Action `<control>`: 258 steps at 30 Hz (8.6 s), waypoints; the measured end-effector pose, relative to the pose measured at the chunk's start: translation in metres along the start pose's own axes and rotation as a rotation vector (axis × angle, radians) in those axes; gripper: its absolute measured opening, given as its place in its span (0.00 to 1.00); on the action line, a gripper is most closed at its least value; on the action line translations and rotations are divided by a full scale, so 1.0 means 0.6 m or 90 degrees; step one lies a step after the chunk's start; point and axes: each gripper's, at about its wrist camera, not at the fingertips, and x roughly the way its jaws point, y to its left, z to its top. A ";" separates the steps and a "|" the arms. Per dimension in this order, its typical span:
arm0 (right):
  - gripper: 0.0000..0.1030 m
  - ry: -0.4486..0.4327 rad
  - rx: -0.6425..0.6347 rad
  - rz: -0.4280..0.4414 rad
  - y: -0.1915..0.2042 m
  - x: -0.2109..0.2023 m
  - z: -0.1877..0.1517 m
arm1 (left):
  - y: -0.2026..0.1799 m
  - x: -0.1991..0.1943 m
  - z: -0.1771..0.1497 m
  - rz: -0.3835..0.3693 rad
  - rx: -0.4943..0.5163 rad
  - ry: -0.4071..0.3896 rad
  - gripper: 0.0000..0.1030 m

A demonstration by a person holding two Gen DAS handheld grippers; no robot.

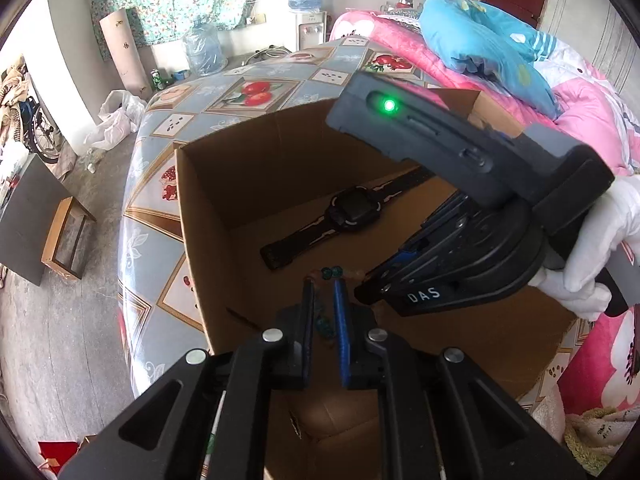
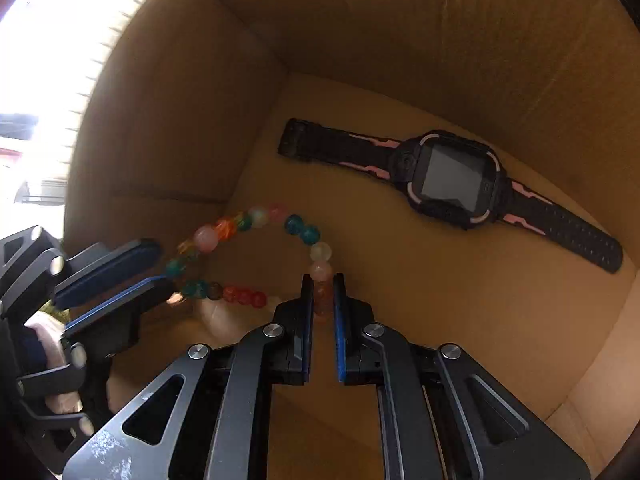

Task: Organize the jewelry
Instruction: 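Lift the bead bracelet with the right tool and carry it into the box, then open the right tool to drop the bead bracelet beside the watch, then withdraw both tools from the box back over the jewelry on the table, then lower the left tool to the small gold ring and close on it, then lift the gold ring with the left tool and carry it over the box, then open the left tool to drop the gold ring into the box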

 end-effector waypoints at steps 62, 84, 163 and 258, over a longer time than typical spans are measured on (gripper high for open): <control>0.21 -0.428 0.124 0.134 0.036 -0.014 -0.433 | -0.126 -0.012 -0.272 -0.074 -0.012 -0.032 0.35; 0.26 -0.454 0.065 0.055 0.081 -0.035 -0.452 | -0.071 -0.062 -0.280 0.007 -0.088 -0.102 0.35; 0.26 -0.436 0.042 0.036 0.099 -0.021 -0.424 | -0.054 0.001 -0.254 0.014 0.058 -0.061 0.11; 0.01 -0.242 0.077 -0.014 -0.117 -0.192 -0.099 | -0.051 0.099 0.104 -0.131 -0.038 0.146 0.12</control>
